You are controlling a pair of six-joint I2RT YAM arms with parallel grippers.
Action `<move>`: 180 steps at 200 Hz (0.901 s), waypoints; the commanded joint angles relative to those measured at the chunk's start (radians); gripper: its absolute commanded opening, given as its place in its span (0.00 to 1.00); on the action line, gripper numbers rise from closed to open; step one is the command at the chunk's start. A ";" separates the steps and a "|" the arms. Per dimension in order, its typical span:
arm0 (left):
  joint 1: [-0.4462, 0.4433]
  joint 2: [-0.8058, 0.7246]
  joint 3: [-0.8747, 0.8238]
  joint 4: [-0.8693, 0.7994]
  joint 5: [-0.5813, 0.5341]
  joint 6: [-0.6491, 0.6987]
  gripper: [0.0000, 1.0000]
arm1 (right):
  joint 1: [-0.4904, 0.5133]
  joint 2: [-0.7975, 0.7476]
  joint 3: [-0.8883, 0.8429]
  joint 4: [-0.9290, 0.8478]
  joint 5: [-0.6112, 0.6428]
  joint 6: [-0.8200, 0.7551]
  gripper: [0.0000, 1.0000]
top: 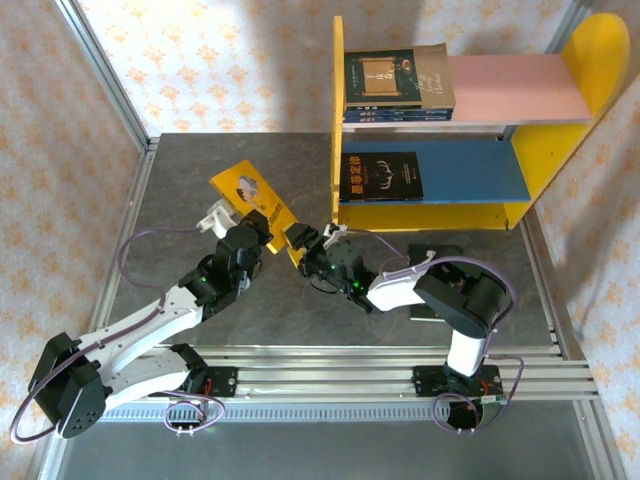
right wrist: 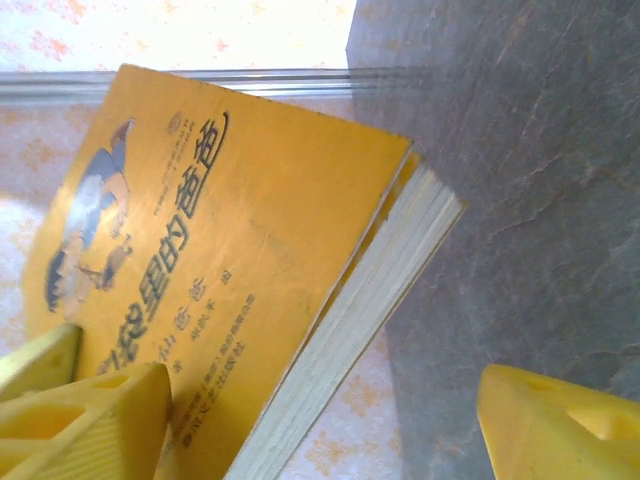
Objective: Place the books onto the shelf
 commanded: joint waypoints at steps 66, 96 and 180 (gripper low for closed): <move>-0.093 -0.024 -0.027 0.163 -0.165 -0.062 0.00 | 0.006 0.011 0.019 0.094 0.050 0.026 0.33; -0.095 -0.026 -0.026 0.156 -0.165 -0.061 0.00 | 0.006 -0.009 -0.005 0.083 0.071 0.013 0.24; -0.097 -0.098 -0.032 0.003 -0.182 -0.058 0.41 | -0.027 -0.120 -0.118 0.024 0.084 -0.056 0.16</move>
